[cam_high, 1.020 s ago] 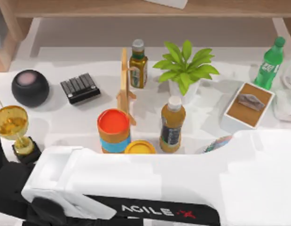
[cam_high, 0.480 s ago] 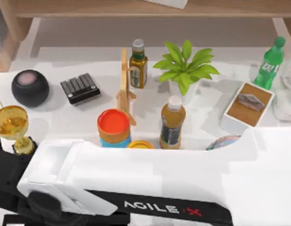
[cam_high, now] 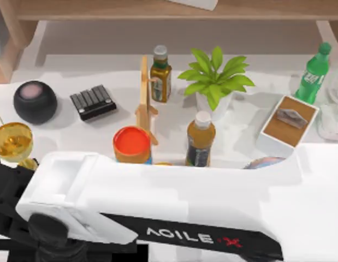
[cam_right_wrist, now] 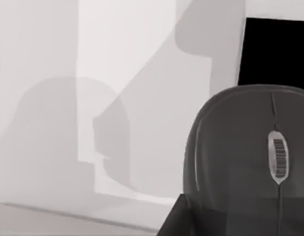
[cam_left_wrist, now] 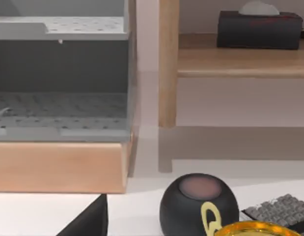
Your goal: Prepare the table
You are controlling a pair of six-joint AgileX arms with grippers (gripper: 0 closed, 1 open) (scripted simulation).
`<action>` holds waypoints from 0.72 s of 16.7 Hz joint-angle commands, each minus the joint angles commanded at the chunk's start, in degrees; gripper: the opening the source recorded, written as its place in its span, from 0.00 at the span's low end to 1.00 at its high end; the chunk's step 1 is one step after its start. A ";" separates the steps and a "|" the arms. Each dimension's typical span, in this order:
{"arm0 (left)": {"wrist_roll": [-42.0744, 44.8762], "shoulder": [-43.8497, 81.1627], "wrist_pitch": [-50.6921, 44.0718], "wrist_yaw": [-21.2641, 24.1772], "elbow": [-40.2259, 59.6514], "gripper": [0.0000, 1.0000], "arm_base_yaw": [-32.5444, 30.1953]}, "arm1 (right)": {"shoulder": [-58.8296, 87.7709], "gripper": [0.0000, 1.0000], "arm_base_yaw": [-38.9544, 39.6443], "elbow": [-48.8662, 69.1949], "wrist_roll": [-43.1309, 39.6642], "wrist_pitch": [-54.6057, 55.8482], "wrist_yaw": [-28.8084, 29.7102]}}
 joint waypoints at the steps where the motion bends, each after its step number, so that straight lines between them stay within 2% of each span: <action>1: 0.00 0.00 0.00 0.00 0.00 1.00 0.00 | -0.03 0.00 -0.09 -0.06 -0.02 -0.10 0.22; 12: 0.00 0.00 0.00 0.00 0.00 1.00 0.00 | 1.43 0.00 0.29 -4.45 1.36 -4.46 2.94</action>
